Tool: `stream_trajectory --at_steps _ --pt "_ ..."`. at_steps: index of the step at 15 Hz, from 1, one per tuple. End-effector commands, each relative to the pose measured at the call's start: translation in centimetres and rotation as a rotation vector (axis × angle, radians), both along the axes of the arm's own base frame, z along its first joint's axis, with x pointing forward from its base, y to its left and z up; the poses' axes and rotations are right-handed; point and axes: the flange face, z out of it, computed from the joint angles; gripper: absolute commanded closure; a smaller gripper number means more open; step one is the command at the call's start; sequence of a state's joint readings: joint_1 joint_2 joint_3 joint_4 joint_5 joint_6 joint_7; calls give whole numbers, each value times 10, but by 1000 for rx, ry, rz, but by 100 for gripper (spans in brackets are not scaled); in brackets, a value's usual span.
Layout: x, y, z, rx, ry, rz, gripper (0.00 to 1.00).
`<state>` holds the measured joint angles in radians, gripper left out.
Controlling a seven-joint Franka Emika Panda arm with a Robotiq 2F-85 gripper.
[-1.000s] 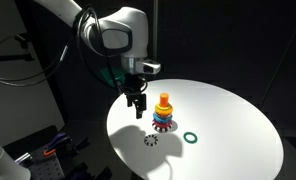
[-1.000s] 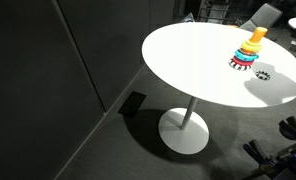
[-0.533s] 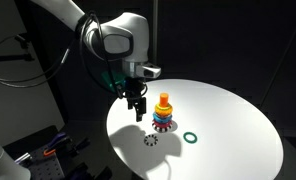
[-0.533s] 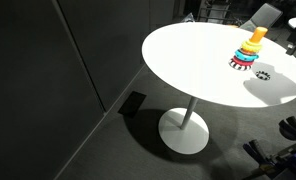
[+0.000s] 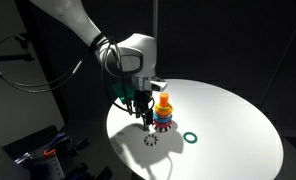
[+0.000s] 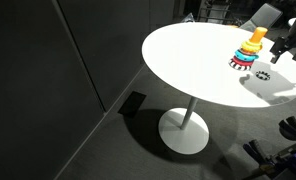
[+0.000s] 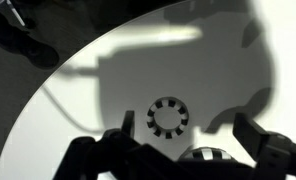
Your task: Put the stripped ring on the orange stand
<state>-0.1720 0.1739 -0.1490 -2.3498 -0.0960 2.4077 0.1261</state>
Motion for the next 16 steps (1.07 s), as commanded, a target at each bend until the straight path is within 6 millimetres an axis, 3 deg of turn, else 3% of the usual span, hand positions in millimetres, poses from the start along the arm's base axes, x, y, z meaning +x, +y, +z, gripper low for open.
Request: stream_trajectory --at_steps 1,8,16 --pt "20 -9 -18 -14 -15 -43 0" --pt "32 -20 -58 -13 -49 -99 0" --pt "33 -26 -88 -12 -91 -155 0"
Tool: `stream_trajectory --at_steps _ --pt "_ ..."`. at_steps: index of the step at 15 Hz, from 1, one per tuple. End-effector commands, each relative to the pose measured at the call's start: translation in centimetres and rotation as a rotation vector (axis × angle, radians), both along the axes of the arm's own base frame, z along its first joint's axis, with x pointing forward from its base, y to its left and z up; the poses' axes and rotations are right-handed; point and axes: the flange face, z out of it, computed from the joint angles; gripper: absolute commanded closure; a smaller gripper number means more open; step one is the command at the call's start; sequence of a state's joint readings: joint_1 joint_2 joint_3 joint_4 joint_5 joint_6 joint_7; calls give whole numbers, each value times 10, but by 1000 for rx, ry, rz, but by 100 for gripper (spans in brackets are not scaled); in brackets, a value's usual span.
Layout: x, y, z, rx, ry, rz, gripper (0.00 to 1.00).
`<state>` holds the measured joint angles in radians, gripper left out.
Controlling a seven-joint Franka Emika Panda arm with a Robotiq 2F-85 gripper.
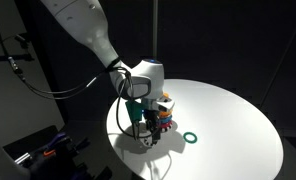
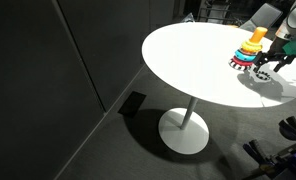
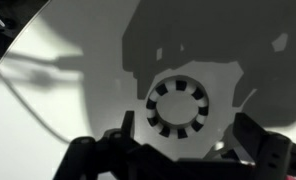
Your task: Put the stripped ring on the orange stand
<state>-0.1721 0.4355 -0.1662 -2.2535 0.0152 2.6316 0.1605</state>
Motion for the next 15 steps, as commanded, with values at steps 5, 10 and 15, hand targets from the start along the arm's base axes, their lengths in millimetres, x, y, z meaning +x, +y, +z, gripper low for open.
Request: stream_trajectory --at_steps 5,10,15 --pt "6 -5 -17 -13 -38 -41 0" --pt "5 -5 -23 -13 -39 -48 0" --pt "4 -7 -25 0 -43 -85 1"
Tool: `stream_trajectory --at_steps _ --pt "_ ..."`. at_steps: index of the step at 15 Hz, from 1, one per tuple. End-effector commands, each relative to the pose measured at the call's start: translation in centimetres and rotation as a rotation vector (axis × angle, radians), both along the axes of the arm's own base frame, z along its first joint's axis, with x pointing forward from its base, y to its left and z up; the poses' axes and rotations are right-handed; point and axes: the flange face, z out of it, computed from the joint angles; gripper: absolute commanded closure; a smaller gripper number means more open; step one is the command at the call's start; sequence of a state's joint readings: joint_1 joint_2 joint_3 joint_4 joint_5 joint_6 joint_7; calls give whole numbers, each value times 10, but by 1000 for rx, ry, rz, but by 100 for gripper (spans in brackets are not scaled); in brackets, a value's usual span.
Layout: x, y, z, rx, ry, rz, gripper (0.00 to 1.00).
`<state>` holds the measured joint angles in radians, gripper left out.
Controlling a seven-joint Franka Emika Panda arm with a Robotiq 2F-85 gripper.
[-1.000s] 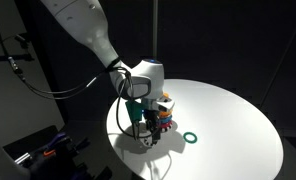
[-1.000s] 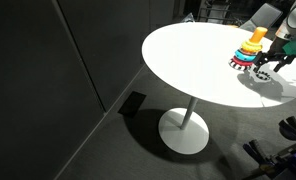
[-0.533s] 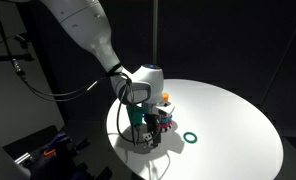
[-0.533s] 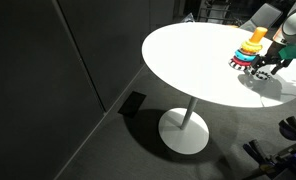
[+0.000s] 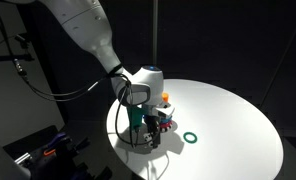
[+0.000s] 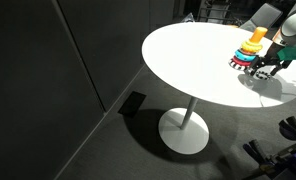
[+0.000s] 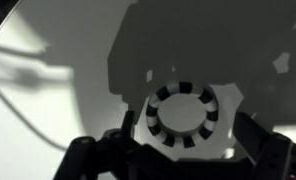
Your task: Put the stripped ring on the orange stand
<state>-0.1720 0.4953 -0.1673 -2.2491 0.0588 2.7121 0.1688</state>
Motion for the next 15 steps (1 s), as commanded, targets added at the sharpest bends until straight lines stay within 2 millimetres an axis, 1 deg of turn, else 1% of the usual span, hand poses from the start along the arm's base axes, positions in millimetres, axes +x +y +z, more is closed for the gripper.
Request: stream_trajectory --at_steps 1,3,4,5,6,7,8,9,12,15 --pt "4 -5 -2 8 -14 -49 7" --pt "4 -6 -3 17 -14 -67 16" --pt "4 -6 -3 22 -16 -77 30" --pt "4 -6 -4 27 -16 -85 35" --pt "4 -7 -3 31 -17 -92 43" --pt "4 -9 3 33 -25 -99 51" --pt "3 -11 9 37 -30 -106 56" --pt "3 -11 15 39 -37 -106 58" --pt "2 -13 33 38 -43 -105 59" --pt "4 -14 56 28 -64 -108 59"
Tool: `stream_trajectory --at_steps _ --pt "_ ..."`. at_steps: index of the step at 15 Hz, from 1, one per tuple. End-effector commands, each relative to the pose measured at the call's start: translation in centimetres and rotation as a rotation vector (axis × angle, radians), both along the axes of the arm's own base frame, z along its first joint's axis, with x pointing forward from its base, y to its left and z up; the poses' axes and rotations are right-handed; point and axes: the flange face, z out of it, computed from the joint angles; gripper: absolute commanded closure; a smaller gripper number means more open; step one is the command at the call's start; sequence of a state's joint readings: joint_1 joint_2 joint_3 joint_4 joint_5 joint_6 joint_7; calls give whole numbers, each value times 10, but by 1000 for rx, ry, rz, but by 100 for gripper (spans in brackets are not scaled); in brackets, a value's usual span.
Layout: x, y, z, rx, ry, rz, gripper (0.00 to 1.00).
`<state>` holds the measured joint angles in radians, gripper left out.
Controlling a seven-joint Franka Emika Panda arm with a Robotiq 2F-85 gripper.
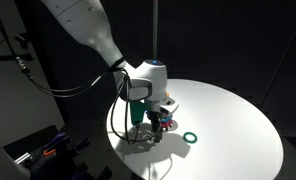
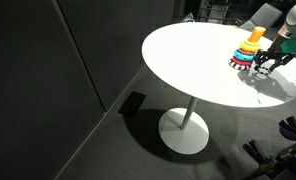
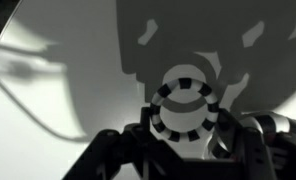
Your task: Put the stripped ring on the orange stand
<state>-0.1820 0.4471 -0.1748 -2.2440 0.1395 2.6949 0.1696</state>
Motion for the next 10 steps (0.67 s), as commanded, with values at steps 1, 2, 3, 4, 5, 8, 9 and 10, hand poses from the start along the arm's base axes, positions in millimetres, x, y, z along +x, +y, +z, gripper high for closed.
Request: stream_trajectory --at_steps 1,2,3,4,5,8,9,10 --pt "0 -1 39 3 -18 -18 59" --pt "1 -1 50 0 -26 -19 59" --pt "2 -2 58 0 -32 -19 59" --pt "3 -2 70 -2 -40 -19 59" --pt "3 -2 79 -3 -48 -19 59" --pt "4 -3 109 -5 -75 -18 59" --pt "5 -3 119 -7 -88 -22 59" --pt "6 -3 127 -7 -99 -25 59"
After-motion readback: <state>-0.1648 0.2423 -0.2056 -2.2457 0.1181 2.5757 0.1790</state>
